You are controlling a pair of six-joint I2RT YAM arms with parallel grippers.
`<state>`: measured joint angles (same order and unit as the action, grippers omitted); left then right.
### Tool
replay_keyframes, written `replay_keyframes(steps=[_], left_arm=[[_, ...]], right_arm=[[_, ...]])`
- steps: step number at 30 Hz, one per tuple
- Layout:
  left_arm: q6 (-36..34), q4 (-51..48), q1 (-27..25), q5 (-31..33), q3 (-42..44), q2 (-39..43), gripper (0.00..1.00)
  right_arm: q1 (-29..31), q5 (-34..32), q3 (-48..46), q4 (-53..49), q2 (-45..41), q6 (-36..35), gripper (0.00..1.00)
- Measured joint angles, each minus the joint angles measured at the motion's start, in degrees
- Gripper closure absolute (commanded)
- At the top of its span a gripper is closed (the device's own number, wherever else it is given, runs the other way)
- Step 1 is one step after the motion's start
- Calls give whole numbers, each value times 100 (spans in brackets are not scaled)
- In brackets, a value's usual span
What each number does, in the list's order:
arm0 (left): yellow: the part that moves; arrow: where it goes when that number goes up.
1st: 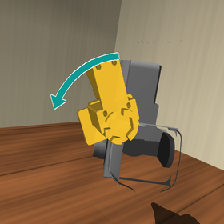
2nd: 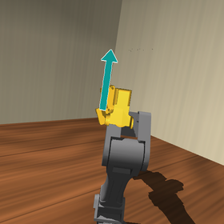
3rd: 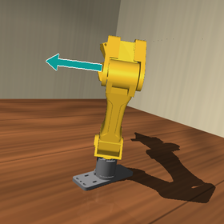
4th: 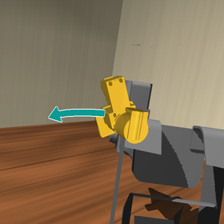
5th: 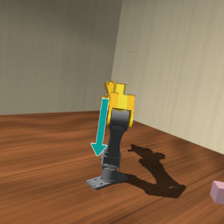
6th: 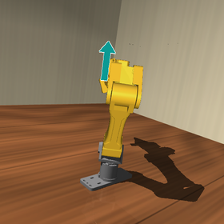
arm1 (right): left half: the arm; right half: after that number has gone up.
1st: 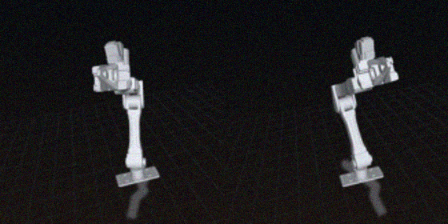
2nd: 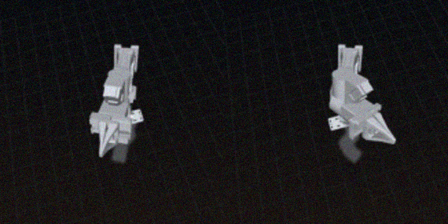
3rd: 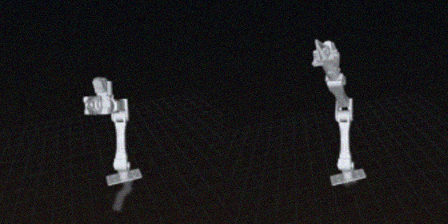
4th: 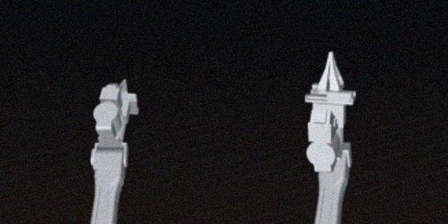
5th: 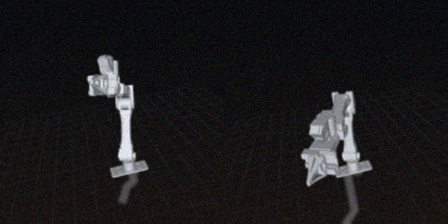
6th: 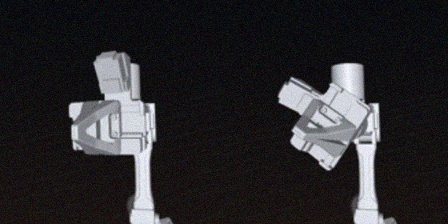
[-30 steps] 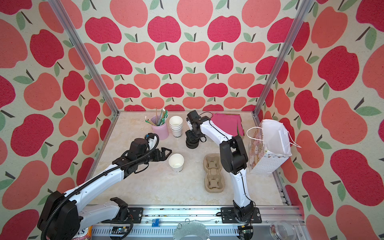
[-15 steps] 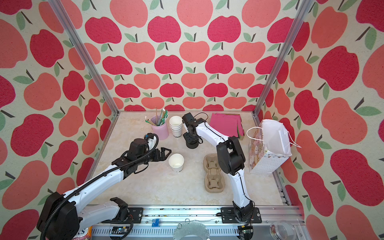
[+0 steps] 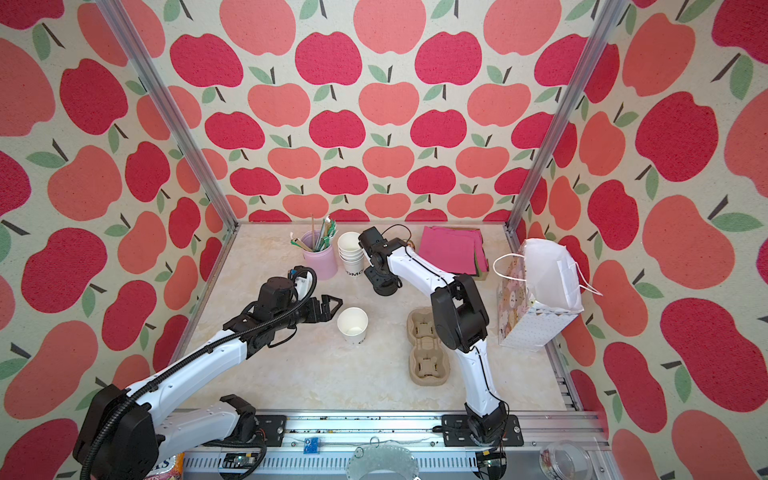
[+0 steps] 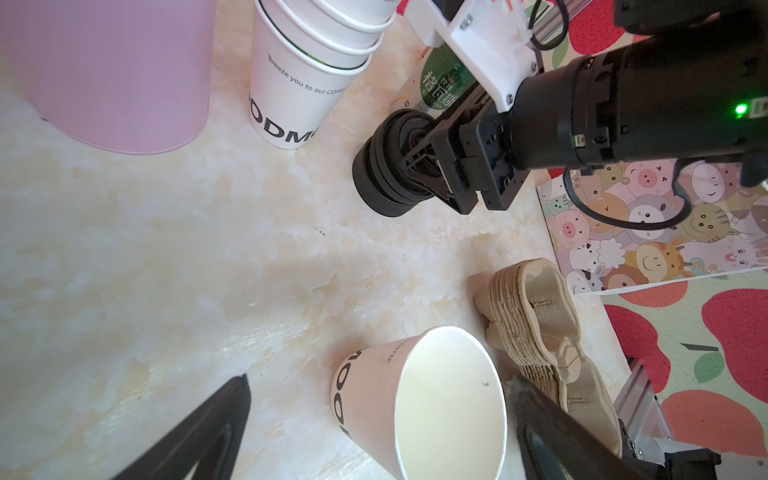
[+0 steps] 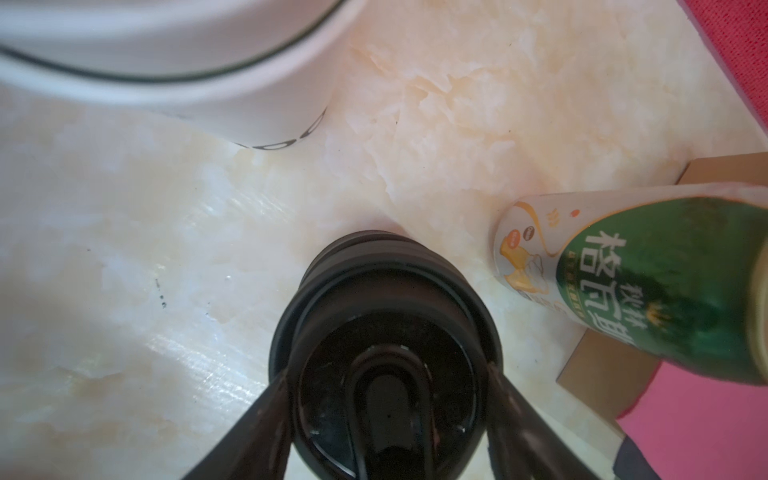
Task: Pack the takeout coffee
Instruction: 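Lift the black lid with the right gripper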
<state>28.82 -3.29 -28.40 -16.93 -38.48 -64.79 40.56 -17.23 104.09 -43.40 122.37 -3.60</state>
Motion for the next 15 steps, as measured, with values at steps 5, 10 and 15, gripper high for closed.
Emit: replay_keyframes(steps=[5,10,15], left_arm=[[0,0,0,4,0,0,1],[0,-2,0,7,20,59,1],[0,-2,0,24,31,111,1]], right_arm=[[48,-96,0,0,0,-111,41],[48,-203,0,-24,0,-136,41],[48,-236,0,-42,0,-131,41]])
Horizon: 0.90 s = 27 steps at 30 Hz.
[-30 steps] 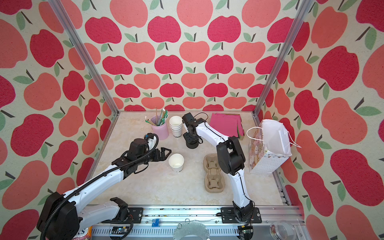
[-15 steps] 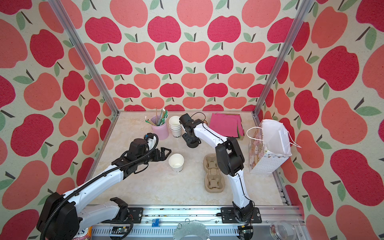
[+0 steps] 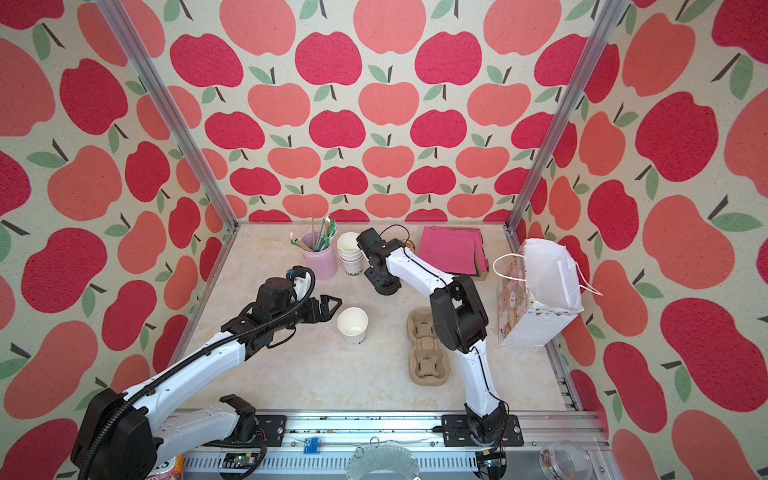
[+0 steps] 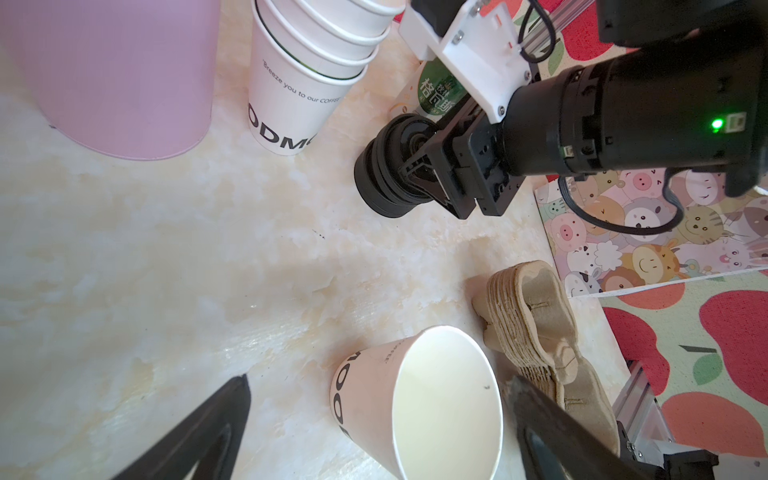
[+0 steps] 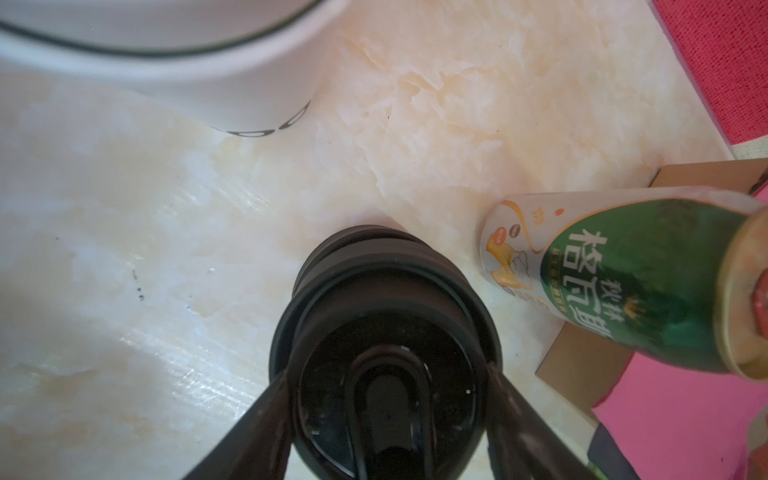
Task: Pack the takeout coffee
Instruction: 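Lift the black lid with the right gripper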
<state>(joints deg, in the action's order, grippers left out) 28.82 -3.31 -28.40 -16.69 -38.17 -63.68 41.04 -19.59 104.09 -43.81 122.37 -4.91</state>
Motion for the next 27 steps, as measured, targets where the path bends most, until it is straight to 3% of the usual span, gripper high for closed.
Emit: replay_keyframes(steps=[13,27], left_arm=[[0,0,0,44,0,7,1],[0,-22,2,44,22,109,1]], right_arm=[[-520,1213,-107,33,-264,627,41],[-529,1692,-354,90,-1379,750,41]])
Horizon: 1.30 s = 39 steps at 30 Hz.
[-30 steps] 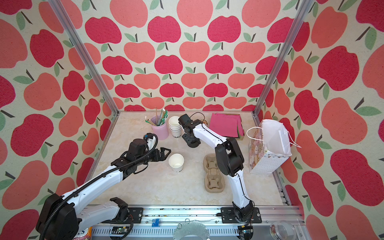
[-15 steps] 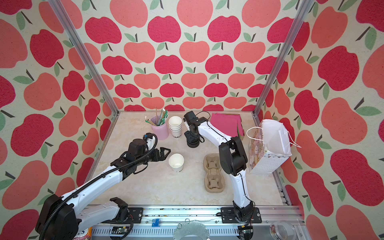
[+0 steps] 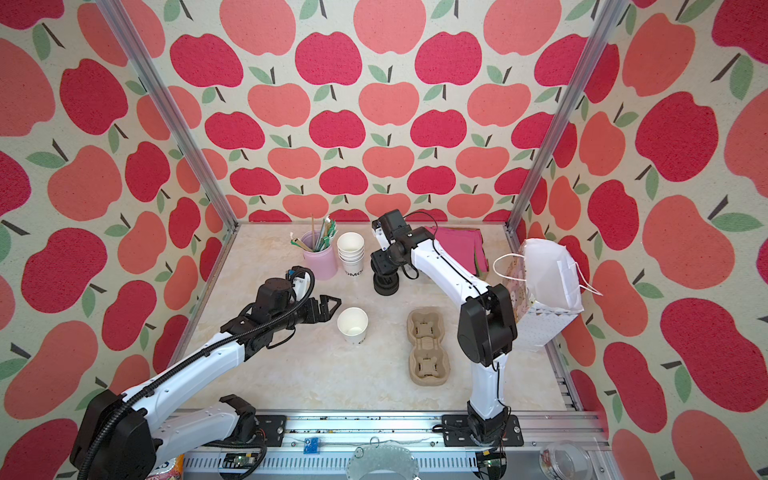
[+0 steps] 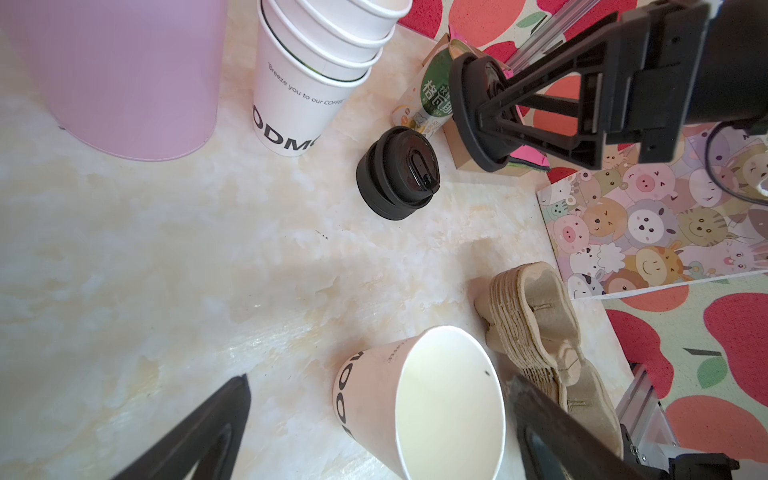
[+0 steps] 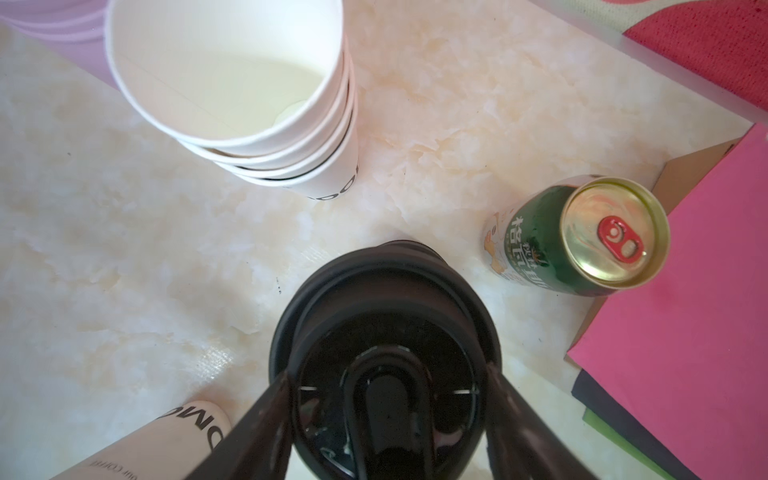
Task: Pack the takeout coffee
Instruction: 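Lift the black lid with the right gripper, then carry the black lid over the standing white cup while the left gripper grips the cup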
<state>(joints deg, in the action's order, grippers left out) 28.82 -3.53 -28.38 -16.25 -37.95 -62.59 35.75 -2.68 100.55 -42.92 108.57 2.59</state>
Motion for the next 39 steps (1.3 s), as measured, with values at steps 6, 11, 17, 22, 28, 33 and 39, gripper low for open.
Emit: replay_keyframes(steps=[6,11,17,22,28,33,39], left_arm=[[-2,9,2,-4,0,109,1],[0,13,118,-81,9,114,1],[42,20,389,-271,116,337,0],[157,42,516,-422,247,474,3],[214,44,516,-546,258,481,4],[267,55,516,-566,345,522,4],[334,111,516,-595,525,597,4]], right_arm=[[249,116,-291,-17,-686,-96,41],[654,138,-584,-136,-1060,-195,41],[1167,267,-1139,-264,-1447,-236,41],[1565,361,-1405,-326,-1556,-236,41],[1821,518,-1596,-304,-1556,-210,43],[2039,522,-1698,-407,-1569,-168,44],[2238,492,-1845,-623,-1895,-81,44]])
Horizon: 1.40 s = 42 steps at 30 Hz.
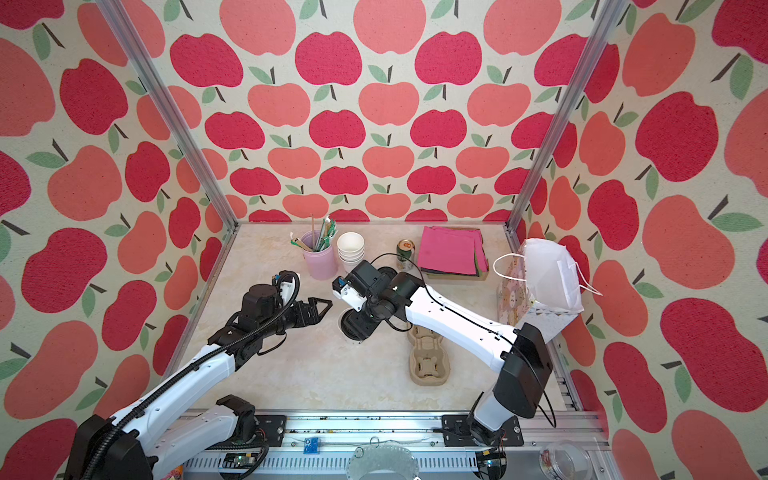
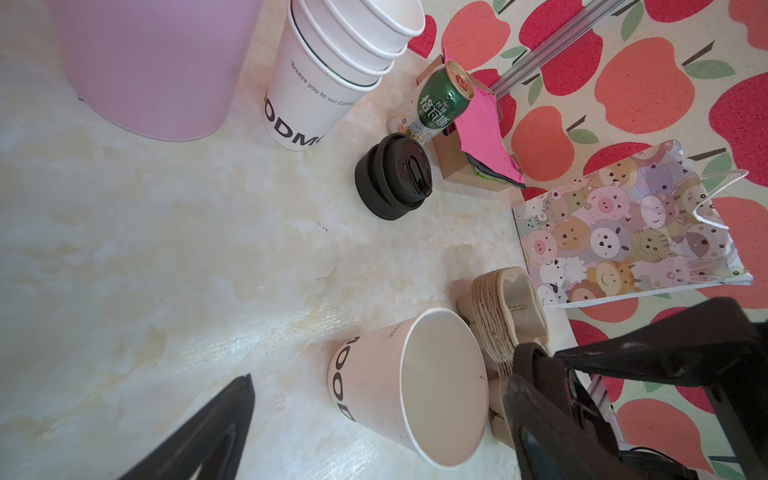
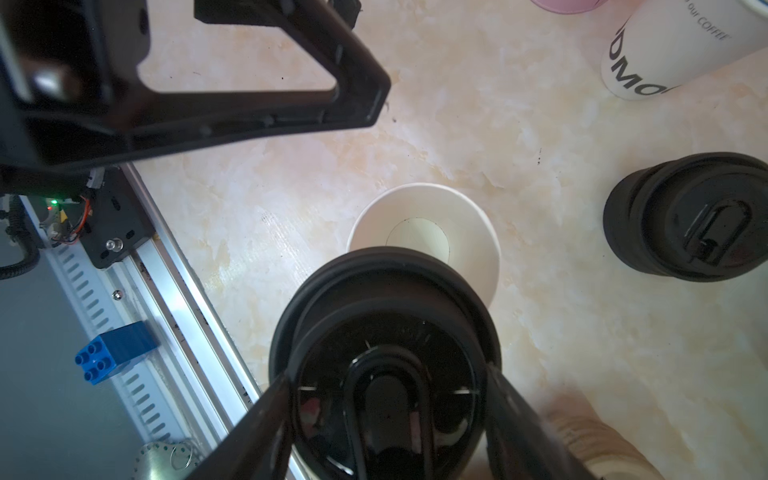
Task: Pack the takeout coffee
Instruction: 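Carry the black lid over the standing white cup while the left gripper grips the cup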
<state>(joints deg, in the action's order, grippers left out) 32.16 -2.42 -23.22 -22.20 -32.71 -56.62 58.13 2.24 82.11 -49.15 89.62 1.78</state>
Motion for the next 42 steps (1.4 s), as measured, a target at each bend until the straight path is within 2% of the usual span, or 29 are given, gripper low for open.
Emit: replay_keyframes(steps=[8,15,32,42], left_arm=[[13,83,0,-107,22,2,6],[13,105,17,-317,22,-4,8],[55,234,87,-730,22,-522,24],[57,315,87,-815,22,-750,27]], right_arm=[[-2,-197,13,-55,-61,22,44],[-2,-291,103,-22,330,37,44],[-2,-431,435,153,938,85,43],[-2,-428,520,157,1091,85,42]])
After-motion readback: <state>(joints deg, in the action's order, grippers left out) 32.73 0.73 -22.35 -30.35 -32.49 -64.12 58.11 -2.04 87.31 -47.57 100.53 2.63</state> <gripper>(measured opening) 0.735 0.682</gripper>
